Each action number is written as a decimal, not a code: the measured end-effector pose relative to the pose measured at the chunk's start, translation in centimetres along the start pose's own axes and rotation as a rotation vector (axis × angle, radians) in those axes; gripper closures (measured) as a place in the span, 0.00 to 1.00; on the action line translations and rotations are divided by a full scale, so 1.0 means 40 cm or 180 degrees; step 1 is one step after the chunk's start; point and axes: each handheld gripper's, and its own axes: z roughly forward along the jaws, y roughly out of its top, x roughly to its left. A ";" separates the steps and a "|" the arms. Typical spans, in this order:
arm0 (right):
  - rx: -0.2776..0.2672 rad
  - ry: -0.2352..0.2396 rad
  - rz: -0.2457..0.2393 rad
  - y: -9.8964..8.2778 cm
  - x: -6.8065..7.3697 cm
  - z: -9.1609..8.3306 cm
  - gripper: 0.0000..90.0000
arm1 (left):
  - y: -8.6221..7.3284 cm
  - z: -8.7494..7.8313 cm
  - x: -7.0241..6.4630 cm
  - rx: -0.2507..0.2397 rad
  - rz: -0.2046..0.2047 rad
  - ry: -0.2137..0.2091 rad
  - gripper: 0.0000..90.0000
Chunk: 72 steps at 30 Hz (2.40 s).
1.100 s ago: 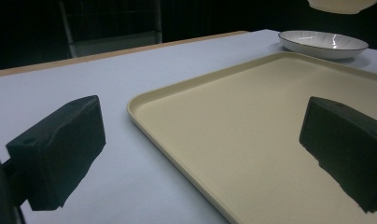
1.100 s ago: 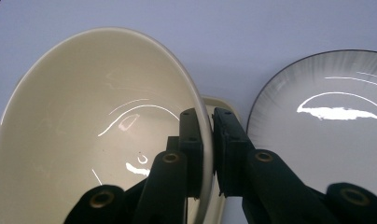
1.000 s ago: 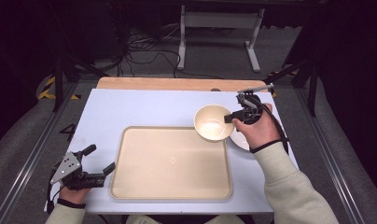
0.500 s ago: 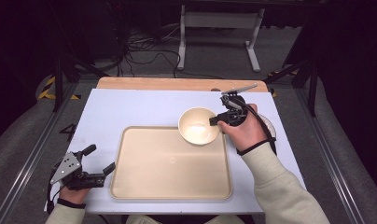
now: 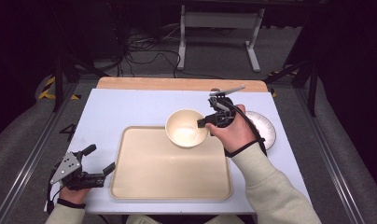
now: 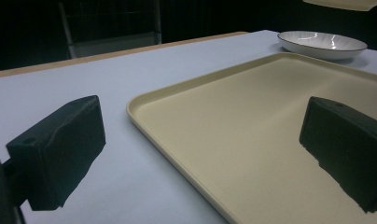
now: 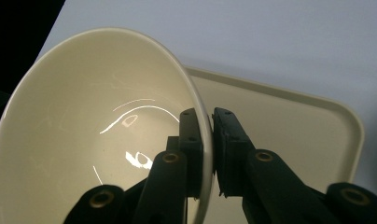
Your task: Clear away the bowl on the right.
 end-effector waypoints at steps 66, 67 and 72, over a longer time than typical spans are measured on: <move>0.0712 -0.0083 -0.0047 -0.077 0.013 0.247 0.92 | 0.000 0.000 -0.001 -0.0026 0.0006 -0.0008 0.01; 0.0714 -0.0086 -0.0052 -0.077 0.012 0.249 0.92 | 0.000 0.000 -0.001 -0.0025 0.0007 -0.0007 0.01; 0.0726 -0.0072 -0.0053 -0.081 0.005 0.253 0.92 | 0.000 0.000 -0.001 -0.0025 0.0006 -0.0008 0.01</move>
